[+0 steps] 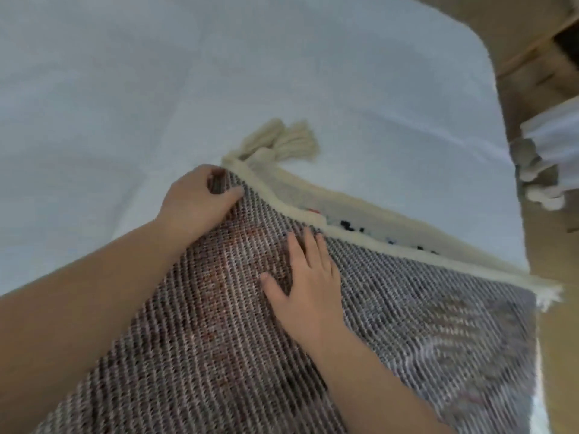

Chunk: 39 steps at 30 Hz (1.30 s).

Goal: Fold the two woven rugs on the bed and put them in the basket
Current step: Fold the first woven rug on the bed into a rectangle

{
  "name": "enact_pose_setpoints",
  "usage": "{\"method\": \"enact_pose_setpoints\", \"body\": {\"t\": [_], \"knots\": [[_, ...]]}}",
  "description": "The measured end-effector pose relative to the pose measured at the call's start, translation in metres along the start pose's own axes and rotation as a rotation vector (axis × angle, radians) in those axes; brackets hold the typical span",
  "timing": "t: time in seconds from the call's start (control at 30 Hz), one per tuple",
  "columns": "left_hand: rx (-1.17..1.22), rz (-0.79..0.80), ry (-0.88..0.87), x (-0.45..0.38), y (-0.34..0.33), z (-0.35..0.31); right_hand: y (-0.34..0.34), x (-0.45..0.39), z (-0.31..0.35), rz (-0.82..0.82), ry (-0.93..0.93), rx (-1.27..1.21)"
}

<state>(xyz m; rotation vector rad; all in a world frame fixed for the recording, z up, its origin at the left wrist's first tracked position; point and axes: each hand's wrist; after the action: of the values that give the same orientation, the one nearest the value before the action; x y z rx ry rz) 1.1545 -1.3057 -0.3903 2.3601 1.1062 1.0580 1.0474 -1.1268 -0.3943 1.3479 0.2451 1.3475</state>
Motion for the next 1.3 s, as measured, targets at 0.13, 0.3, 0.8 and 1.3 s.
{"method": "enact_pose_setpoints", "body": {"t": [0.13, 0.3, 0.8, 1.3], "knots": [[0.301, 0.017, 0.034, -0.038, -0.009, -0.032, 0.02, -0.025, -0.026, -0.037, -0.022, -0.086], [0.346, 0.089, 0.057, -0.058, -0.003, -0.039, 0.03, -0.049, -0.034, -0.015, 0.009, -0.071], [0.437, 0.041, 0.07, -0.066, 0.045, -0.03, 0.081, -0.128, -0.025, -0.401, 0.048, 0.078], [0.489, -0.123, -0.286, -0.073, 0.054, -0.045, 0.089, -0.139, -0.003, -0.244, 0.06, -0.095]]}}
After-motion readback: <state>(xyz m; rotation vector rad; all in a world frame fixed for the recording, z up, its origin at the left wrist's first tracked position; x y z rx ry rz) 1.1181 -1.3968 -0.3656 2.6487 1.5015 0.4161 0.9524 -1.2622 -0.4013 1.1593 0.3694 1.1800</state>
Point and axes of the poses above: each hand's wrist, its own x-axis away from the middle knuckle, its own y-axis out of the back of the hand, z = x × y, and after that the axes turned 11 degrees about z, right-handed
